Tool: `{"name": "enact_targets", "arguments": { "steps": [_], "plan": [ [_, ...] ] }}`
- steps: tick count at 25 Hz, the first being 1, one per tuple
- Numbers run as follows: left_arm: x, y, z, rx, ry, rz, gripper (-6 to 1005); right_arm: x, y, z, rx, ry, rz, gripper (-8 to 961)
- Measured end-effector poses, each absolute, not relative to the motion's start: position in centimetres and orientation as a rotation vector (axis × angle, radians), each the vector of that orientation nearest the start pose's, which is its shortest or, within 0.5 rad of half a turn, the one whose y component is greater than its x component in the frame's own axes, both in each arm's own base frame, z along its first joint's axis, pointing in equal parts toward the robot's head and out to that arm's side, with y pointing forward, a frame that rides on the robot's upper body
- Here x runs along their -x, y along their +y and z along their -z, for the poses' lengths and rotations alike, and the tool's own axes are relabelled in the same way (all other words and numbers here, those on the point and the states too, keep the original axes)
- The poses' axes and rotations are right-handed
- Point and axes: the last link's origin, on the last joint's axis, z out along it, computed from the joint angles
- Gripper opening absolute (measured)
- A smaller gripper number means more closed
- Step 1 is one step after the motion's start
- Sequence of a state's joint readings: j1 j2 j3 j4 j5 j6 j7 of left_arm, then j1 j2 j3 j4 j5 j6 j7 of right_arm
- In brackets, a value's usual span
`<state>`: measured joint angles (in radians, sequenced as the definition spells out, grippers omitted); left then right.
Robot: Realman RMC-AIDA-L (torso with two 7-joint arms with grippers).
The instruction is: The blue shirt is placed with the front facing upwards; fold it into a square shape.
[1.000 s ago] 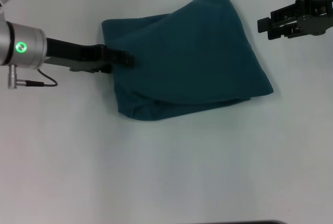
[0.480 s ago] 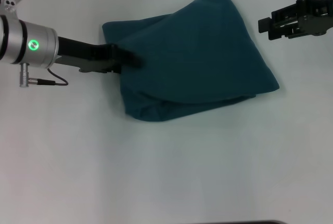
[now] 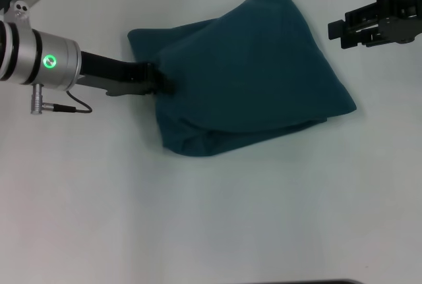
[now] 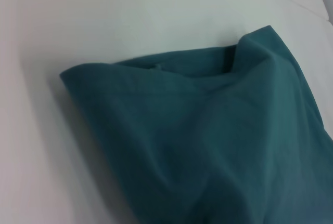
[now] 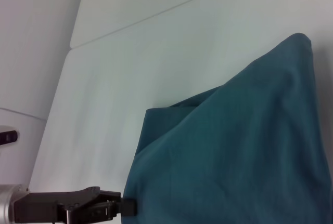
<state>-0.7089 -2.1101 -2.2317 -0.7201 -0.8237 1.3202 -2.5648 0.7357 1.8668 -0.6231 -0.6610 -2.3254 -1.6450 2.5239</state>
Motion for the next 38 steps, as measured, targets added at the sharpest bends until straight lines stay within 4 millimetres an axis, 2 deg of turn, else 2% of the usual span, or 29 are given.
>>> {"name": "enact_targets", "arguments": {
  "steps": [3,6,13,16,20,22,25,29,32,38],
  "plan": [
    [23.8,37.5,3.1,2.310,-1.822,0.228,207,-25.6,38.2,-7.9,2.315,1.906,-0.357,494],
    [25.2,37.7,1.4,2.246,-1.842,0.261,119,-25.7,38.1,-7.9,2.313,1.908,-0.357,494],
    [27.1,37.7,-1.1,2.209,-1.856,0.245,140,-25.8,38.1,-8.0,2.305,1.911,-0.358,493],
    [26.6,37.3,-0.7,2.300,-1.814,0.193,150,-25.7,38.2,-7.9,2.309,1.908,-0.358,493],
    [26.4,37.5,-0.6,2.310,-1.767,0.151,162,-25.4,38.3,-7.7,2.317,1.905,-0.361,494],
    [26.4,37.8,-1.2,2.289,-1.739,0.156,168,-25.3,38.3,-7.6,2.318,1.905,-0.361,494],
    [26.4,38.1,-3.3,2.223,-1.725,0.260,177,-25.2,38.3,-7.4,2.329,1.904,-0.355,493],
    [25.5,37.6,-5.0,2.207,-1.719,0.466,355,-24.9,38.1,-6.6,2.351,1.903,-0.356,493],
    [24.8,36.9,-4.8,2.245,-1.751,0.573,481,-24.7,38.1,-6.2,2.377,1.887,-0.357,493],
    [23.9,36.2,-1.0,2.297,-1.946,0.645,724,-24.5,38.1,-6.0,2.387,1.877,-0.358,493]
  ]
}}
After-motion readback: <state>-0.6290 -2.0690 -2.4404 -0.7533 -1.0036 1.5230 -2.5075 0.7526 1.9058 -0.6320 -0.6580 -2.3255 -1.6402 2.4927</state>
